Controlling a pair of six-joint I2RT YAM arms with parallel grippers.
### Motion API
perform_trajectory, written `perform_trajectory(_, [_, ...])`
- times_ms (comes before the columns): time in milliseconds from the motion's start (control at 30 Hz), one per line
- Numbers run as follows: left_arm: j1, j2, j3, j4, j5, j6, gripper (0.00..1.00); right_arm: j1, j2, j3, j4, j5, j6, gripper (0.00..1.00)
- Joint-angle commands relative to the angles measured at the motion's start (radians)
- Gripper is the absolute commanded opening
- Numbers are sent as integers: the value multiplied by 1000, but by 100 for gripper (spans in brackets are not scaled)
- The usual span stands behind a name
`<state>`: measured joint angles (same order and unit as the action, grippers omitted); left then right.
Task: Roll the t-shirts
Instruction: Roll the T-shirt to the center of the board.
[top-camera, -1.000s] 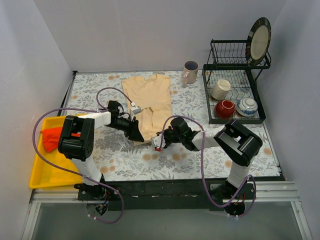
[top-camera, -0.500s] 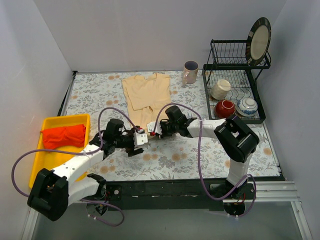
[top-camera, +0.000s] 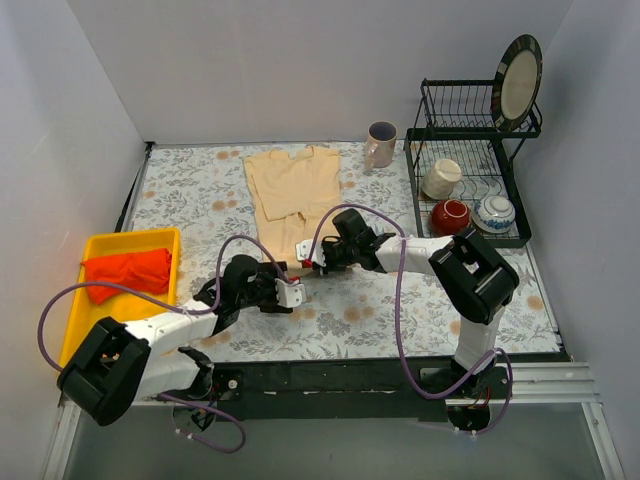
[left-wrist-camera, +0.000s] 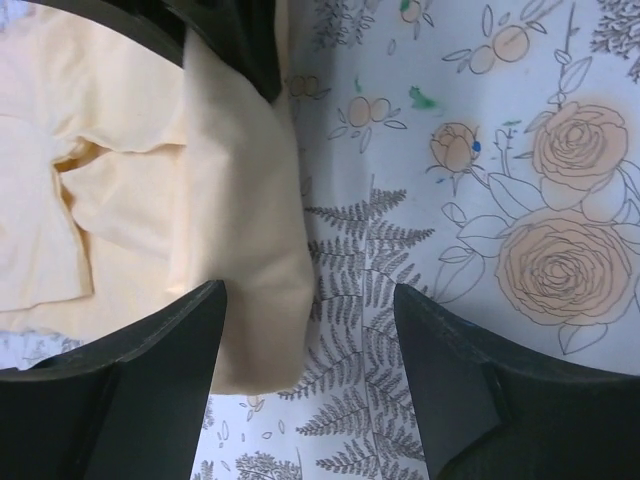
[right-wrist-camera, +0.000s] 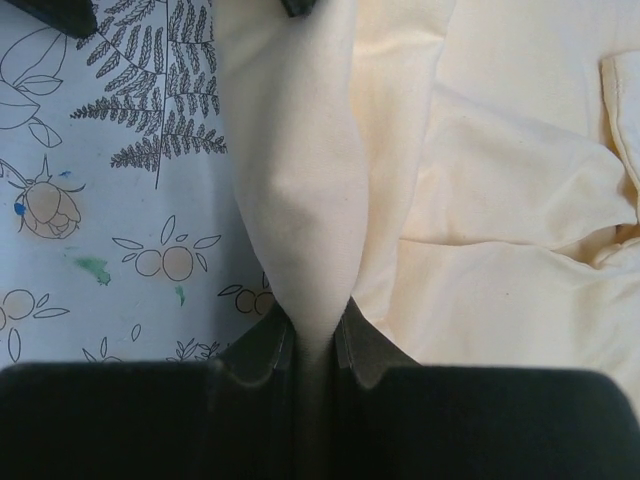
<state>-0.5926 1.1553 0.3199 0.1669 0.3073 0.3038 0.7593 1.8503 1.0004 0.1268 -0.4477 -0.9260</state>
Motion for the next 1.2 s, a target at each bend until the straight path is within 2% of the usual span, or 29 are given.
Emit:
perform_trajectory(0, [-6, -63, -1, 54, -2, 0, 67, -12, -11, -22, -108, 23, 24, 7])
perform_trajectory(100, [-4, -111, -7, 46, 12, -31, 69, -12, -2, -20, -115, 27, 24, 7])
perform_trajectory(200, [-4, -85, -19, 28, 3, -34, 68, -12, -2, -16, -115, 23, 27, 7])
perform_trajectory(400, [-6, 58, -50, 121, -36, -72, 69, -12, -13, -3, -125, 1, 27, 7])
perform_trajectory(500, [-9, 144, -88, 227, -106, -89, 68, -12, -25, -22, -125, -9, 6, 7])
perform_trajectory(600, [-6, 185, -85, 286, -160, -118, 63, -12, -33, -35, -156, -13, -13, 7])
perform_trajectory(700, [-7, 182, -52, 203, -120, -144, 44, -14, -43, -46, -165, -20, -20, 8])
perform_trajectory(733, [-6, 175, -39, 134, -111, -156, 39, -14, -48, -48, -168, -23, -20, 8])
perform_trajectory(767, [-4, 170, -16, 96, -97, -175, 28, -12, -48, -46, -180, -25, -20, 8])
perform_trajectory(833, [2, 159, 5, -19, -83, -193, 19, -14, -48, -36, -194, -23, -19, 8])
perform_trajectory(900, [20, 136, 50, -101, -45, -231, 5, -14, -51, -29, -226, -22, -19, 9])
perform_trajectory(967, [39, 104, 94, -251, 2, -262, 0, -12, -65, -20, -251, -23, -22, 9])
perform_trajectory(1067, [85, 84, 203, -473, 143, -296, 0, -15, -86, 29, -373, -51, -40, 9])
perform_trajectory(1100, [123, 81, 264, -528, 232, -296, 0, -21, -88, 49, -419, -65, -46, 9])
perform_trajectory(1167, [149, 92, 323, -697, 312, -273, 0, -29, -86, 122, -588, -115, -72, 8])
